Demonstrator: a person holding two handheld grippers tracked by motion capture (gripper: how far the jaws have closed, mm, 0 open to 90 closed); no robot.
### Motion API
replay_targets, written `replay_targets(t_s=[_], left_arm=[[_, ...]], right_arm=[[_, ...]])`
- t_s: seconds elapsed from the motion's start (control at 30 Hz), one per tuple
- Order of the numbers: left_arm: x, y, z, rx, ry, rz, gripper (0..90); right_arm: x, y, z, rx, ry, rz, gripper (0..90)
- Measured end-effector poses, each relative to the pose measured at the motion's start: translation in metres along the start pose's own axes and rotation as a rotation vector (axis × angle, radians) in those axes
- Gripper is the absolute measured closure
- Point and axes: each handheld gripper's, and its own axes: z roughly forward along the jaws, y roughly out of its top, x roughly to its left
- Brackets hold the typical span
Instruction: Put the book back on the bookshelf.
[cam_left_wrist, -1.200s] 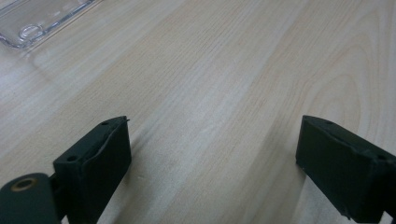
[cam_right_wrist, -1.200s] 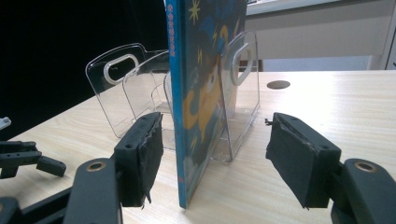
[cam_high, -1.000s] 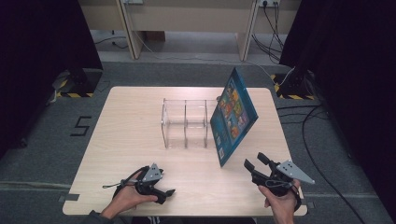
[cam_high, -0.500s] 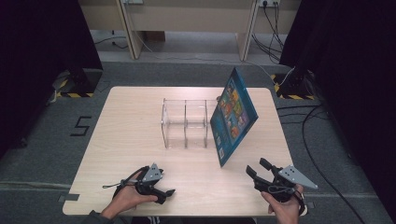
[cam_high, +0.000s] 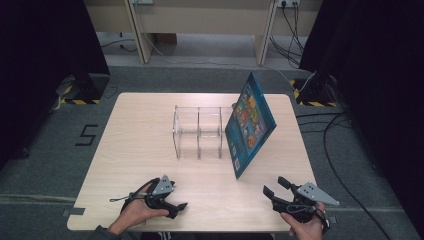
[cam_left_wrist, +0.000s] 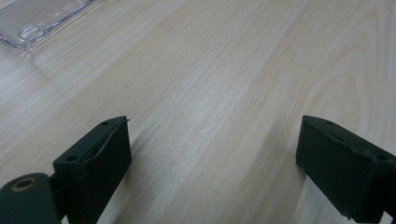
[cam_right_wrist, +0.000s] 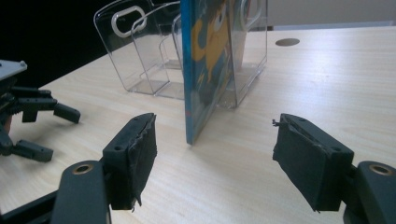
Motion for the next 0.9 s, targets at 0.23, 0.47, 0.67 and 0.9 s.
replay_targets(t_s=[0.23, 0.47, 0.67, 0.9], left_arm=[[0.000, 0.000, 0.000, 0.000, 0.000, 0.000, 9.5], [0.000, 0.000, 0.000, 0.000, 0.000, 0.000, 9.5], [0.000, 0.000, 0.000, 0.000, 0.000, 0.000, 9.4], [0.000, 0.000, 0.000, 0.000, 0.000, 0.000, 9.5]], right_arm=[[0.003, -0.005, -0.002, 0.046, -0.001, -0.028, 26.8], [0.005, -0.010, -0.005, 0.096, -0.006, -0.069, 24.8], [0.006, -0.013, -0.007, 0.130, -0.010, -0.083, 23.9], [0.006, -0.019, -0.011, 0.179, -0.014, -0.091, 22.6]])
